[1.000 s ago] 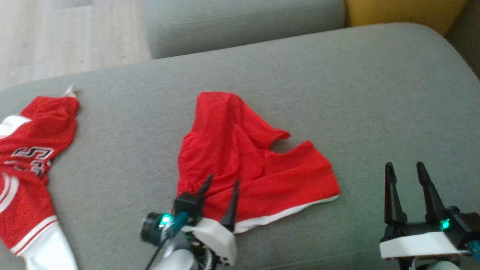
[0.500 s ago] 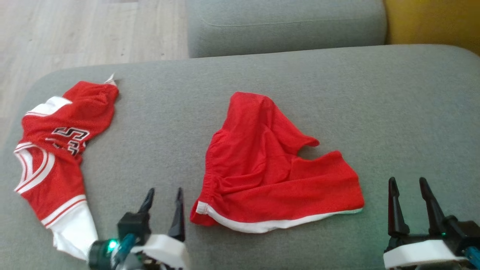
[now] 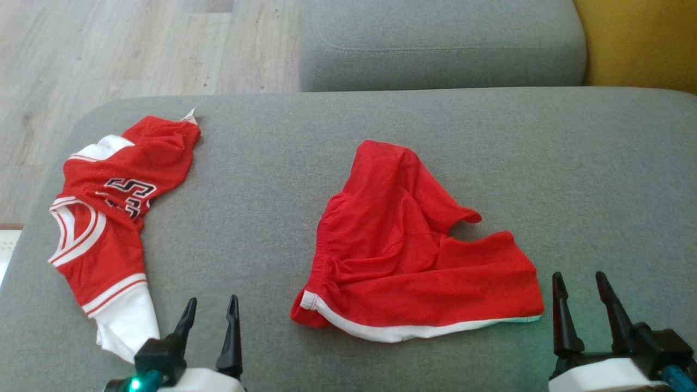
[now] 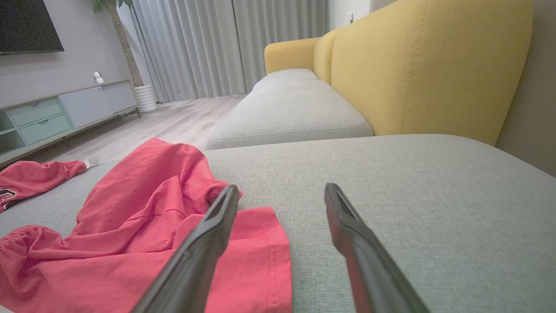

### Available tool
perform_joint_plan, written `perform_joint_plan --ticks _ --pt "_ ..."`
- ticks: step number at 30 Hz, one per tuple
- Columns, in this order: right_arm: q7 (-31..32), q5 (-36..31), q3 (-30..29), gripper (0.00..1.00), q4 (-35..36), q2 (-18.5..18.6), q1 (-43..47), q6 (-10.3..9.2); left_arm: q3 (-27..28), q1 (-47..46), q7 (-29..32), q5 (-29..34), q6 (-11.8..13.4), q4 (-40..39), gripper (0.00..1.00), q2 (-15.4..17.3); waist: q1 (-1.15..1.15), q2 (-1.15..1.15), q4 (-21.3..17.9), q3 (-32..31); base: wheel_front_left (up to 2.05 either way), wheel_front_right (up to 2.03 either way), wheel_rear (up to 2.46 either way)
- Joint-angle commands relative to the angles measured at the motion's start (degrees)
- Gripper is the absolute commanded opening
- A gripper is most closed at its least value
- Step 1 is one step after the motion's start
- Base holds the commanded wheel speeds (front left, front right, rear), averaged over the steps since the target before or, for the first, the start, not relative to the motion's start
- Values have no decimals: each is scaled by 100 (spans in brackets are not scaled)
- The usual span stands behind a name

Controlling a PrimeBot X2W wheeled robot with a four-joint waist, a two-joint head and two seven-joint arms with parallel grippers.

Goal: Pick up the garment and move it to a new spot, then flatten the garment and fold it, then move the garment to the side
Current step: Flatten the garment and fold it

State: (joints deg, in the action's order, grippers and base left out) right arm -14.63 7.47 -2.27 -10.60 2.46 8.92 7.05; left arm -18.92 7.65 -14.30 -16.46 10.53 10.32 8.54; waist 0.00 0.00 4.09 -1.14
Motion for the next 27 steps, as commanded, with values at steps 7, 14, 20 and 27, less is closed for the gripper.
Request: perform_joint_plan --ticks 7,14,20,27 --pt "-37 -15 190 100 76 42 -126 44 569 -126 -70 310 -426 -166 100 -183 0 0 33 -23 0 0 0" --pt "-37 29 231 100 19 42 -131 44 761 -96 -70 520 -649 -94 100 -340 0 0 -34 -13 0 0 0" --pt "-37 41 299 100 86 42 -185 44 836 -104 -70 652 -742 -42 100 -432 0 0 -112 -15 0 0 0" --pt "409 21 322 100 230 54 -271 44 688 -199 -22 660 -814 42 100 -484 0 0 -221 -35 0 0 0"
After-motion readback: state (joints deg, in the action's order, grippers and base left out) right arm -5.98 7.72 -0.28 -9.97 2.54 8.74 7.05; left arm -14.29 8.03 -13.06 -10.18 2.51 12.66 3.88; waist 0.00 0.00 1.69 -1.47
